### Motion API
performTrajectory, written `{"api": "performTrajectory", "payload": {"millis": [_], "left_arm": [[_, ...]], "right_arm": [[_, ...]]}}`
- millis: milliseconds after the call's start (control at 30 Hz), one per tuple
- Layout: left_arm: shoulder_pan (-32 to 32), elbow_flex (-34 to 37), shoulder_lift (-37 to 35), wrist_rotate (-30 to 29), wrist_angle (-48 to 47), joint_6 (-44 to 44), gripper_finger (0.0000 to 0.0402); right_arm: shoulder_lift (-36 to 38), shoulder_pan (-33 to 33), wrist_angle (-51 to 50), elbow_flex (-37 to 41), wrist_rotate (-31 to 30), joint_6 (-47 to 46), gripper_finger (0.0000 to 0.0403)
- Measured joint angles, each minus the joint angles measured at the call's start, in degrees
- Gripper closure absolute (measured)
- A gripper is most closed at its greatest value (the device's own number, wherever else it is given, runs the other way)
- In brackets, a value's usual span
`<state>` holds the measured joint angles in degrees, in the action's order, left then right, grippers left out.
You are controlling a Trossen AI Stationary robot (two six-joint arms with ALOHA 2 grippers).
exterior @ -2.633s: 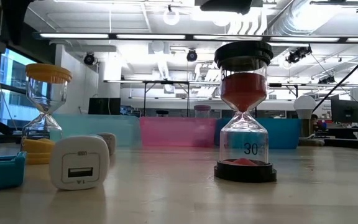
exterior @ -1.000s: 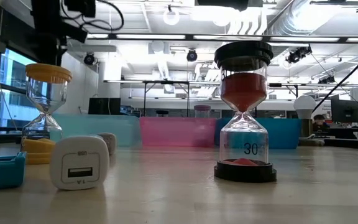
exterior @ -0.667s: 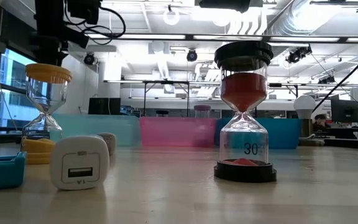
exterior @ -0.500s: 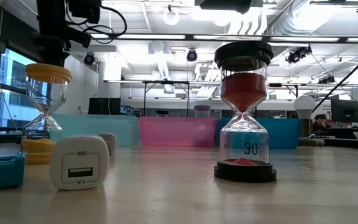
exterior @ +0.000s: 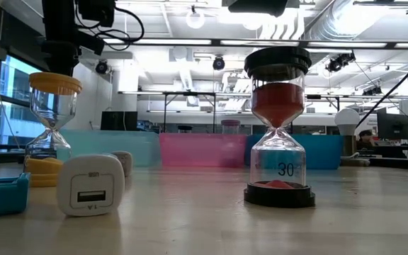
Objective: Pick & Place Office items
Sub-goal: Put the purple digital clock into the green bin
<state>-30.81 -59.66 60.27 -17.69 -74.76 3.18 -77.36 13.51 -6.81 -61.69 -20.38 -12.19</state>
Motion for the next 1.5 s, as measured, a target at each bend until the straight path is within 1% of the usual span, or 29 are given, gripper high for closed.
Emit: {"api": "performTrajectory", "payload": {"millis": [67, 200, 267, 367, 500, 567, 733, 900, 1067, 1133, 1333, 1500], "left_arm": [[0.02, 0.00, 0.00, 0.14, -0.60, -0.30, 0.0059], [0.00, 0.10, 0.00, 4.78, -1.90, -4.81, 0.0058], [0.02, 0.99, -0.04, 5.61, -2.48, -5.87, 0.0058], [0.00, 3.11, 0.21, 5.62, -2.79, -5.22, 0.0058], [0.02, 6.26, 0.97, 5.53, -2.73, -4.97, 0.0058], [0.02, 7.62, 1.60, 4.11, -2.65, -3.73, 0.0058], [0.07, 8.90, 3.20, 2.64, -2.32, -5.83, 0.0058], [0.09, 9.00, 4.67, 3.18, -0.51, -0.92, 0.0058], [0.11, 11.06, 5.79, 6.37, 5.21, 6.26, 0.0058], [0.11, 11.89, 6.40, 7.62, 5.71, 8.40, 0.0058], [0.11, 13.22, 7.10, 7.89, 4.33, 11.77, 0.0058], [-0.69, 16.35, 7.10, 7.82, 6.29, 13.30, 0.0058]], "right_arm": [[0.00, -0.01, -0.02, 0.00, 0.00, 0.00, 0.0041], [-0.02, -0.01, 0.00, 0.00, 0.00, -0.01, 0.0041], [-0.02, -0.01, 0.00, 0.00, 0.00, -0.20, 0.0041], [-0.02, -0.01, -0.06, 0.00, 0.08, -0.20, 0.0041], [-0.07, -0.01, -0.36, 0.00, 2.14, -0.23, 0.0041], [-0.07, -0.01, -0.36, 0.00, 2.84, -0.24, 0.0041], [-0.85, 0.01, -0.43, 0.00, 2.84, -0.22, 0.0041], [-1.95, -0.01, -0.35, -0.08, 2.71, -0.63, 0.0041], [-2.76, -0.01, 0.32, -0.15, 4.10, -1.64, 0.0041], [-3.05, 0.01, -0.27, -0.01, 4.18, -1.62, 0.0041], [-2.90, -0.01, -0.28, 0.00, 4.31, -1.58, 0.0041], [-2.91, 0.01, -0.31, 0.00, 4.72, -1.38, 0.0041]]}}
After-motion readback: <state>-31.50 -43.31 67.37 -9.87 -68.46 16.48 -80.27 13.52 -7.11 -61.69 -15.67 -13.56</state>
